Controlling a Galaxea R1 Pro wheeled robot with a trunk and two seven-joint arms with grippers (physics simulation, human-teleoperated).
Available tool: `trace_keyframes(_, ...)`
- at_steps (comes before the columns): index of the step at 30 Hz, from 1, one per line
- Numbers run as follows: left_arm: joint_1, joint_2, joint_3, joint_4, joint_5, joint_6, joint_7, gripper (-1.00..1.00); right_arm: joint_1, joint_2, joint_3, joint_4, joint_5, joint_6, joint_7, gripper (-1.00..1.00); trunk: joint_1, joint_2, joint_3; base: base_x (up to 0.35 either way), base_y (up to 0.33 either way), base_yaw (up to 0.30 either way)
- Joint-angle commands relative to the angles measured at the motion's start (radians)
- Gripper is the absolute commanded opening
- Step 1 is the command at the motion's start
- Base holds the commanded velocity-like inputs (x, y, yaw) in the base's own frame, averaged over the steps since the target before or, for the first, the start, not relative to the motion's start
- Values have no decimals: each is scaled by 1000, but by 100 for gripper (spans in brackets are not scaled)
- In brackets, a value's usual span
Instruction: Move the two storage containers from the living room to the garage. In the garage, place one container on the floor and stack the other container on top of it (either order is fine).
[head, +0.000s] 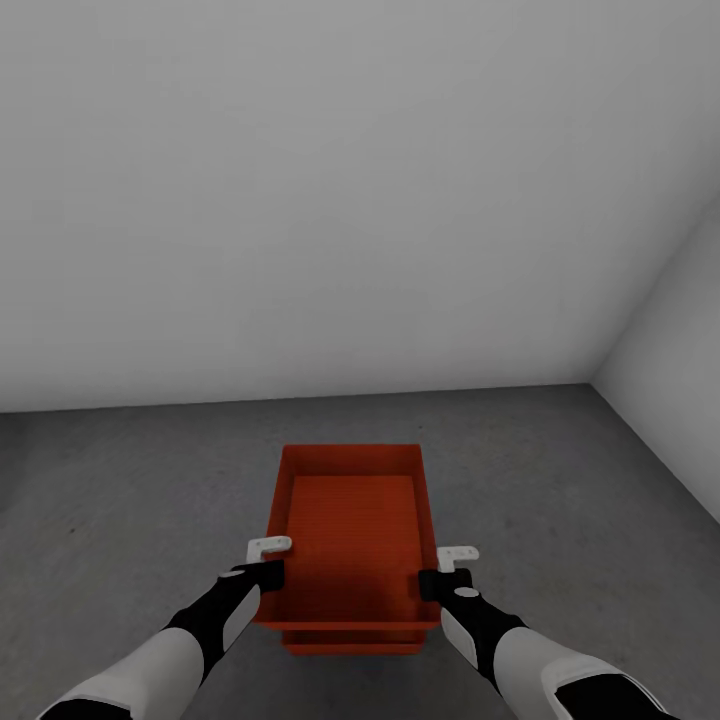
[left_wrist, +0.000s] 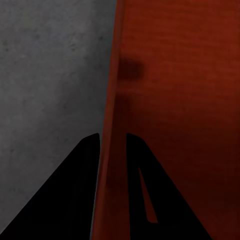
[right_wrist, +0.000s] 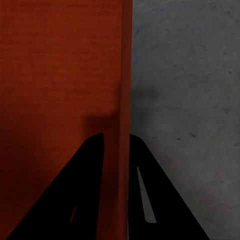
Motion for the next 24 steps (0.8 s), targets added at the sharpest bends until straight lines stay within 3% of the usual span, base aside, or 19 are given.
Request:
trace_keyframes(1,-1,0,18,-51,-14,-2,97,-100,0,0,4,5,-17,-5,-7,-100,0,0,-1,0,0,0)
trace_keyframes(24,-1,-1,18,-47,-14,-2,98,-100,0,0,4,5,-16,-5,-7,-100,0,0,-1,0,0,0)
